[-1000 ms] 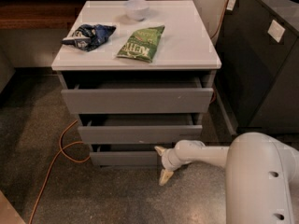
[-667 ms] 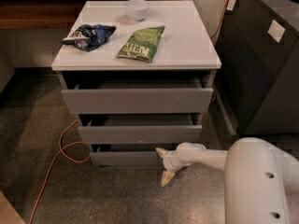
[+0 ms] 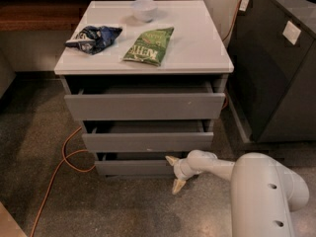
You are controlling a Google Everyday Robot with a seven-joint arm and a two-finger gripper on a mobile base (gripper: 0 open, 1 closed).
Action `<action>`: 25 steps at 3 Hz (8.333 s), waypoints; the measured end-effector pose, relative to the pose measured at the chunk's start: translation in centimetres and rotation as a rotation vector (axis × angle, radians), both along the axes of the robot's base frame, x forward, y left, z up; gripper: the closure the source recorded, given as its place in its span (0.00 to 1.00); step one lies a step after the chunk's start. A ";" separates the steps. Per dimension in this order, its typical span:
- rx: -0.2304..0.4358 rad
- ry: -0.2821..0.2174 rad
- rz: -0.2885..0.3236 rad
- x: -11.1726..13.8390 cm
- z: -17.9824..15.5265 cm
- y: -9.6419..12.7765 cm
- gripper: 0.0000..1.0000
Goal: Open bottom drawer
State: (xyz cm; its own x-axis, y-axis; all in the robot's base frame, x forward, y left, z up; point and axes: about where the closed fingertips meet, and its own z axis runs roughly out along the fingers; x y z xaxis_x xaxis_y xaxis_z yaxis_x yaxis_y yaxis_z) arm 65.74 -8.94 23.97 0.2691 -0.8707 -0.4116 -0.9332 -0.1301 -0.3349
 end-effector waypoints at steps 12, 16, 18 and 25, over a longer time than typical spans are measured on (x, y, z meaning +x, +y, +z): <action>0.095 0.025 -0.079 0.4 -4.2 0.5 1.00; 0.117 0.039 -0.095 -2.2 -3.6 1.4 1.00; 0.128 0.038 -0.102 -3.4 -3.3 1.9 1.00; 0.247 0.003 -0.197 -4.4 4.3 4.9 0.21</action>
Offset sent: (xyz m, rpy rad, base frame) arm 0.0655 -0.0371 -0.0316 0.0347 -0.0656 -0.0293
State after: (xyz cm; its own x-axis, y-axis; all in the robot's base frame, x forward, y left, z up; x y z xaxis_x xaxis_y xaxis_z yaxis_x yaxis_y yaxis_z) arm 61.31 -4.05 28.24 0.1038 -0.7798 -0.6174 -0.9333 0.1381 -0.3313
